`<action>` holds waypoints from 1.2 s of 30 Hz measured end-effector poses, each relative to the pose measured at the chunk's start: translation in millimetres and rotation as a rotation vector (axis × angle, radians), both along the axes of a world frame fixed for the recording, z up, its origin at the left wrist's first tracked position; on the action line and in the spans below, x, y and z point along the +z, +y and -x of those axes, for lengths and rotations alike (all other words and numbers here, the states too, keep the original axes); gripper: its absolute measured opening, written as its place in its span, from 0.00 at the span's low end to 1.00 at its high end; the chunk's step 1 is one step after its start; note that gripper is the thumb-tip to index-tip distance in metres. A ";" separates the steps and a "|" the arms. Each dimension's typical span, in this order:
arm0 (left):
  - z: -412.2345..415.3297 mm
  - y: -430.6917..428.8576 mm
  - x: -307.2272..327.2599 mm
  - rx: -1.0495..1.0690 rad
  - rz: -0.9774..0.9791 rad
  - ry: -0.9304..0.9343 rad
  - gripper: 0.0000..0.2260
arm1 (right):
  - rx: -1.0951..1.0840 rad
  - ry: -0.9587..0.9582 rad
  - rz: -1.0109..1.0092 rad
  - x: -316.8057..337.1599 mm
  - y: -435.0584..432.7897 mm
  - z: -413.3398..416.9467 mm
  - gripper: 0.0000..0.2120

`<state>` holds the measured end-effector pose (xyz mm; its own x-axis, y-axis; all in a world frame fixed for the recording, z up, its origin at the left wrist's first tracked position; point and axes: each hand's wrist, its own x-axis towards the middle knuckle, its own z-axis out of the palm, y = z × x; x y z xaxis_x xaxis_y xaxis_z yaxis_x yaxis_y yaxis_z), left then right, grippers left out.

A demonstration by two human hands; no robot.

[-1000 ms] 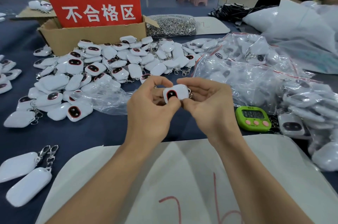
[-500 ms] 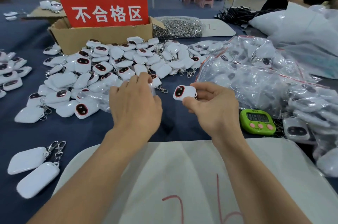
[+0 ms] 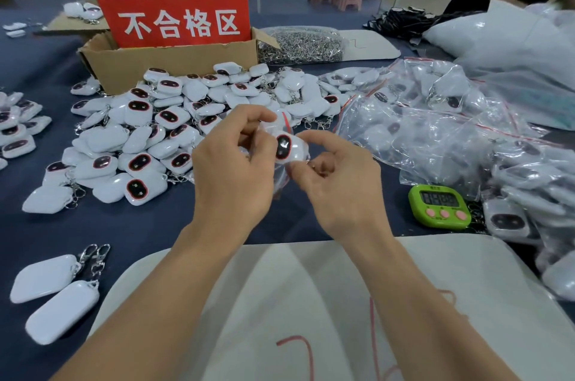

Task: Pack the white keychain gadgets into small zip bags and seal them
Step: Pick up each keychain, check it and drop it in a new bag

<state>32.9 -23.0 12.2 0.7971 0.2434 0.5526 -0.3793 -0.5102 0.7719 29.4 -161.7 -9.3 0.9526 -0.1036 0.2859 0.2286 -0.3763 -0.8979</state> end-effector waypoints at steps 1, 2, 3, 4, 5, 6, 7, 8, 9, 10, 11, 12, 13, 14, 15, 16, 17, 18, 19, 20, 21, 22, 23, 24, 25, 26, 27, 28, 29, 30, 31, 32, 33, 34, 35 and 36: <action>-0.6 -0.7 -0.2 0.000 0.012 -0.002 0.11 | -0.017 -0.025 0.113 -1.9 2.5 1.0 0.13; -0.6 -2.2 -0.9 0.001 0.001 -0.002 0.11 | -0.041 -0.038 0.217 -3.1 6.2 2.3 0.13; -0.3 -4.6 -2.2 -0.008 -0.024 0.009 0.11 | -0.060 -0.038 0.276 -3.2 10.5 3.9 0.14; 0.4 -7.4 -4.0 -0.034 -0.045 0.030 0.12 | -0.061 -0.036 0.288 -2.9 14.3 5.7 0.14; 1.8 -9.8 -6.2 -0.070 -0.055 0.051 0.12 | -0.038 -0.034 0.267 -2.6 16.8 7.2 0.14; 2.6 -11.0 -8.3 -0.102 -0.056 0.062 0.13 | -0.003 -0.032 0.230 -2.4 17.9 8.3 0.15; 2.7 -10.8 -9.6 -0.123 -0.048 0.068 0.13 | 0.031 -0.023 0.200 -2.8 17.3 9.0 0.16; 2.1 -9.8 -10.3 -0.137 -0.031 0.074 0.13 | 0.048 -0.004 0.183 -3.3 15.6 9.2 0.19; 1.3 -8.7 -10.1 -0.151 -0.008 0.080 0.13 | 0.040 0.018 0.169 -3.9 13.0 8.7 0.22; 0.4 -7.8 -9.7 -0.169 0.016 0.083 0.12 | 0.015 0.036 0.153 -4.8 10.6 8.4 0.25; -0.4 -7.4 -9.1 -0.187 0.038 0.083 0.12 | -0.015 0.046 0.143 -5.9 8.9 8.0 0.28; -1.1 -7.6 -8.9 -0.201 0.057 0.083 0.12 | -0.039 0.050 0.142 -6.3 7.9 7.8 0.28; -1.9 -7.8 -9.0 -0.206 0.071 0.087 0.13 | -0.055 0.053 0.150 -5.9 8.2 7.5 0.28; -2.6 -7.4 -9.0 -0.200 0.078 0.093 0.14 | -0.066 0.055 0.170 -5.6 8.6 7.8 0.27; -3.2 -6.8 -9.1 -0.182 0.077 0.098 0.15 | -0.077 0.050 0.208 -5.0 9.0 8.6 0.26; -3.6 -5.8 -8.9 -0.157 0.071 0.097 0.14 | -0.097 0.039 0.251 -4.0 9.3 9.9 0.25; -4.0 -4.5 -8.4 -0.129 0.063 0.089 0.14 | -0.125 0.022 0.280 -3.2 9.2 10.7 0.23; -3.9 -3.4 -7.8 -0.103 0.052 0.073 0.13 | -0.148 0.011 0.284 -2.6 9.0 11.3 0.21; -3.1 -3.1 -7.0 -0.078 0.035 0.049 0.12 | -0.161 0.010 0.265 -1.8 9.1 11.7 0.20; -1.6 -3.8 -6.4 -0.058 0.015 0.022 0.12 | -0.164 0.026 0.241 -0.3 9.8 11.7 0.19; 0.5 -5.3 -6.2 -0.044 -0.009 -0.002 0.11 | -0.156 0.061 0.238 1.2 11.3 11.6 0.20; 2.9 -7.3 -6.6 -0.037 -0.032 -0.017 0.10 | -0.141 0.104 0.285 2.5 12.5 12.0 0.21; 5.1 -9.7 -7.1 -0.039 -0.056 -0.023 0.10 | -0.122 0.129 0.357 3.1 13.8 13.4 0.21; 7.0 -11.9 -7.4 -0.051 -0.085 -0.024 0.10 | -0.105 0.132 0.415 4.2 14.5 15.3 0.22; 8.4 -14.0 -8.2 -0.070 -0.121 -0.020 0.10 | -0.109 0.116 0.431 5.2 14.5 16.8 0.23; 9.6 -15.7 -8.9 -0.089 -0.155 -0.014 0.10 | -0.124 0.100 0.410 5.9 14.2 17.6 0.23; 10.2 -16.4 -9.7 -0.104 -0.175 -0.003 0.11 | -0.143 0.080 0.371 4.5 12.8 16.8 0.23; 9.8 -16.0 -10.4 -0.108 -0.163 0.016 0.11 | -0.156 0.073 0.352 3.0 11.1 15.1 0.24; 8.4 -14.2 -10.4 -0.095 -0.120 0.042 0.11 | -0.164 0.082 0.366 1.2 9.2 13.6 0.26; 5.4 -10.7 -10.6 -0.058 -0.069 0.072 0.11 | -0.171 0.108 0.396 -0.7 7.3 12.4 0.30; 0.9 -5.5 -10.7 -0.007 -0.040 0.109 0.11 | -0.177 0.141 0.429 -2.1 5.9 11.9 0.34; -4.4 1.1 -10.7 0.050 -0.051 0.152 0.12 | -0.197 0.176 0.462 -3.6 5.3 11.7 0.35; -10.4 9.5 -11.1 0.109 -0.113 0.203 0.13 | -0.241 0.180 0.487 -4.2 5.5 11.8 0.32; -16.4 19.5 -12.4 0.166 -0.221 0.258 0.14 | -0.310 0.142 0.500 -3.6 6.5 12.7 0.26; -21.6 30.1 -14.2 0.212 -0.355 0.317 0.16 | -0.394 0.051 0.502 -2.2 7.0 14.0 0.18; -26.0 40.5 -16.2 0.241 -0.491 0.376 0.18 | -0.474 -0.054 0.507 0.0 6.8 14.6 0.10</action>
<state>58.9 17.6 -3.9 0.9122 0.2299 0.3392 0.0395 -0.8732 0.4857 14.8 -154.9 -9.2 0.8209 -0.3458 0.4545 -0.0245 -0.8165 -0.5769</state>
